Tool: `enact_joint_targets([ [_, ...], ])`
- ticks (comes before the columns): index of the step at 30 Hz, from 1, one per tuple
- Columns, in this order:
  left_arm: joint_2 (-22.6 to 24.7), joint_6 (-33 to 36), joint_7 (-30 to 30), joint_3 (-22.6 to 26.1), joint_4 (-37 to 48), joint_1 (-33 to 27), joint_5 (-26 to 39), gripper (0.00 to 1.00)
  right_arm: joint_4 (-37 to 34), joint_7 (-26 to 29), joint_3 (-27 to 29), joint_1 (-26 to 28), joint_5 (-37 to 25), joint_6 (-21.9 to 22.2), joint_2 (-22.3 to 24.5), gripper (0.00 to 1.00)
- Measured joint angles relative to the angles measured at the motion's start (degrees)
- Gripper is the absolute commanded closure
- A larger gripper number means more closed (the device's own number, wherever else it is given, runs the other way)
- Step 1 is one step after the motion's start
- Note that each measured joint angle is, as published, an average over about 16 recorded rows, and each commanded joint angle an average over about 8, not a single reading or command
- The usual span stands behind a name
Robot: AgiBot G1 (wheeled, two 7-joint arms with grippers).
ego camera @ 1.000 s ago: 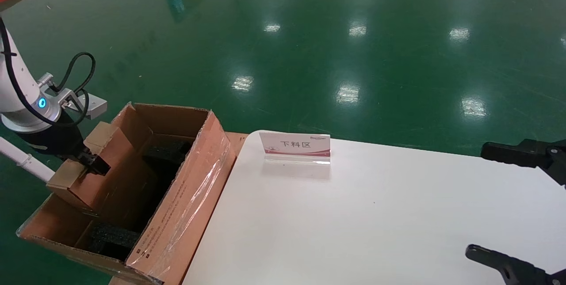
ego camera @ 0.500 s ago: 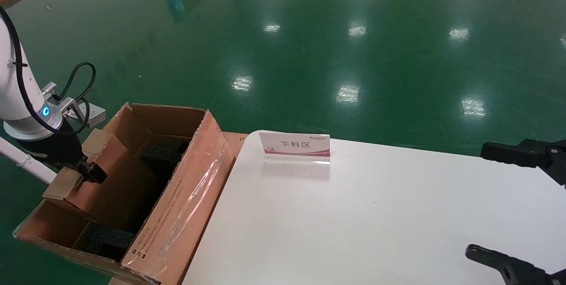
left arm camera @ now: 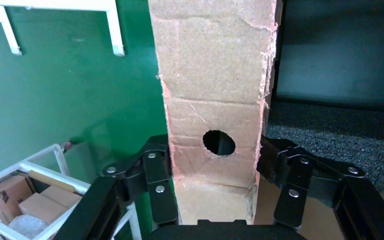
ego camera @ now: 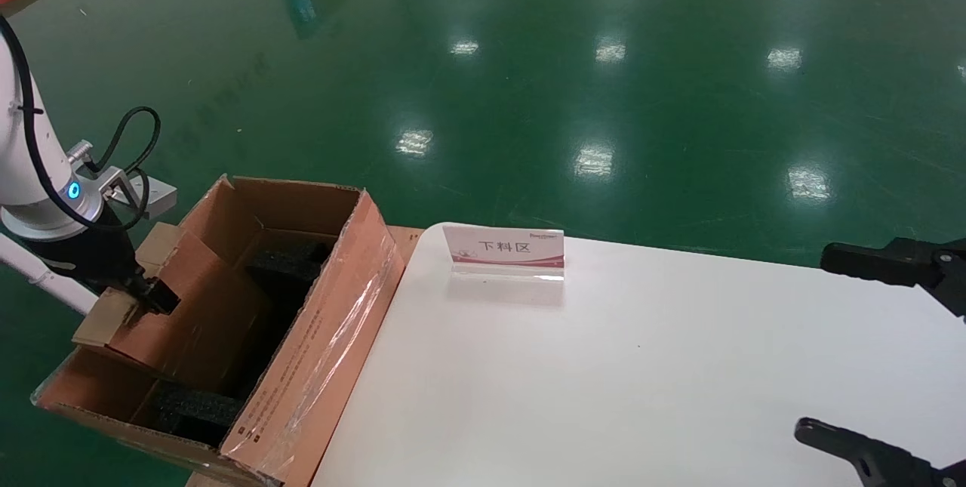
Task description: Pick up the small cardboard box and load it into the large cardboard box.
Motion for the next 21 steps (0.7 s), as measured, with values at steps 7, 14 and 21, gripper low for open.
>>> enact_joint_targets([
  [7, -0.03, 0.06, 0.04, 0.03, -0.05, -0.07, 0.04, 0.00, 0.00, 0.00, 0.00, 0.00, 0.00, 0.00, 0.00, 0.00],
  [14, -0.02, 0.00, 0.43, -0.09, -0.46, -0.48, 0.02, 0.00, 0.00, 0.00, -0.01, 0.01, 0.00, 0.00, 0.00, 0.00],
  [21, -1.38, -0.88, 2.93, -1.46, -4.60, -3.75, -0.78, 0.00, -0.02, -0.01, -0.02, 0.02, 0.01, 0.00, 0.00, 0.00],
])
